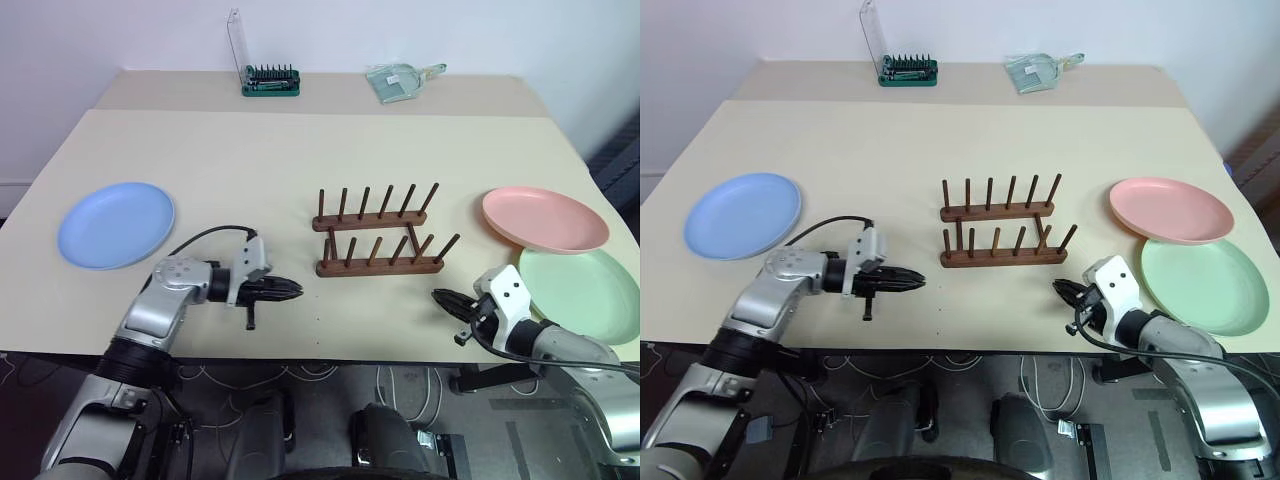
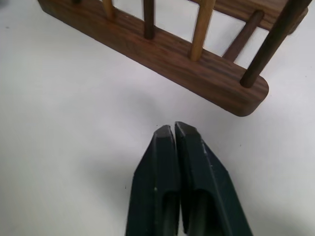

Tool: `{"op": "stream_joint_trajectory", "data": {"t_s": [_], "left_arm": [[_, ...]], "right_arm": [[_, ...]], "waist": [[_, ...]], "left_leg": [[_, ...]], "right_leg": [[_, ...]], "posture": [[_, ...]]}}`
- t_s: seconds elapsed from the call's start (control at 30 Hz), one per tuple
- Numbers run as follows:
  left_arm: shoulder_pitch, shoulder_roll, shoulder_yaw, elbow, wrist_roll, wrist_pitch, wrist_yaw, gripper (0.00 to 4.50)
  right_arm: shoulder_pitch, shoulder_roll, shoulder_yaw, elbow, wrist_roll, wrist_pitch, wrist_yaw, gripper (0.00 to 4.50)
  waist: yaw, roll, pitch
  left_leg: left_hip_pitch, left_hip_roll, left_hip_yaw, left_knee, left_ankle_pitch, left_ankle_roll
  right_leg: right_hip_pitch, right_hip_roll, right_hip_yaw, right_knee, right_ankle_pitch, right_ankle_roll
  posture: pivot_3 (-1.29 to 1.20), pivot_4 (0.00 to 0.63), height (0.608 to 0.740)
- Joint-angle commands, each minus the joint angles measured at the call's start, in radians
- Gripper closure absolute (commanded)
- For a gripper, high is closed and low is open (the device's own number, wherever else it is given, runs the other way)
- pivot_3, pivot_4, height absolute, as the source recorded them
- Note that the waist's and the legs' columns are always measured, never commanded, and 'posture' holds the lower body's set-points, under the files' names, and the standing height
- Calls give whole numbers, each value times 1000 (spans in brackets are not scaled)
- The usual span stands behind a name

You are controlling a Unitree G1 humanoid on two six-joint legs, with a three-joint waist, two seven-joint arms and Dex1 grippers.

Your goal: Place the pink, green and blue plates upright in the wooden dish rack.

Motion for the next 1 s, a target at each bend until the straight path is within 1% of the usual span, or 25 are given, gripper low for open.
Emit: {"op": "stream_joint_trajectory", "data": {"t_s": [0.03, 0.17, 0.33, 0.63, 0.77, 1.0], "left_arm": [[3, -36, -28, -43, 32, 22, 82, 4347], [0, -75, -36, -6, 85, -8, 188, 4347], [-25, -107, -18, 69, 128, -63, 290, 4347], [-64, -116, 0, 180, 144, -140, 356, 4347], [-92, -120, 1, 242, 163, -175, 392, 4347], [-107, -130, 6, 280, 159, -190, 407, 4347]], "right_arm": [[-43, 3, 38, 39, -76, -37, -36, 4500], [-103, 24, 79, 109, -141, -62, -75, 4500], [-162, 50, 109, 163, -174, -88, -80, 4500], [-316, 111, 146, 340, -240, -172, -110, 4500], [-369, 127, 155, 400, -255, -200, -112, 4500], [-395, 140, 156, 435, -266, -225, -107, 4500]], "waist": [[-2, 0, 0], [-6, 0, 0], [-5, 0, 0], [-7, 0, 0], [-7, 0, 0], [-7, 0, 0]], "left_leg": [[0, 0, 0, 0, 0, 0], [1, 1, 0, -1, 1, -1], [3, 1, 0, 0, 1, -1], [4, 1, 1, 0, 2, -2], [4, 1, 2, 0, 4, -6], [4, 1, 2, 0, 4, -6]], "right_leg": [[0, 0, 0, 0, 0, 0], [-1, 2, 0, 1, 0, 0], [1, 1, 0, 2, 0, 0], [1, 2, 0, 3, 0, 0], [1, 2, 0, 3, 0, 0], [1, 2, 0, 3, 0, 0]], "posture": [[0, 150, 732], [0, 150, 732], [0, 150, 732], [0, 150, 732], [0, 150, 732], [0, 150, 732]]}}
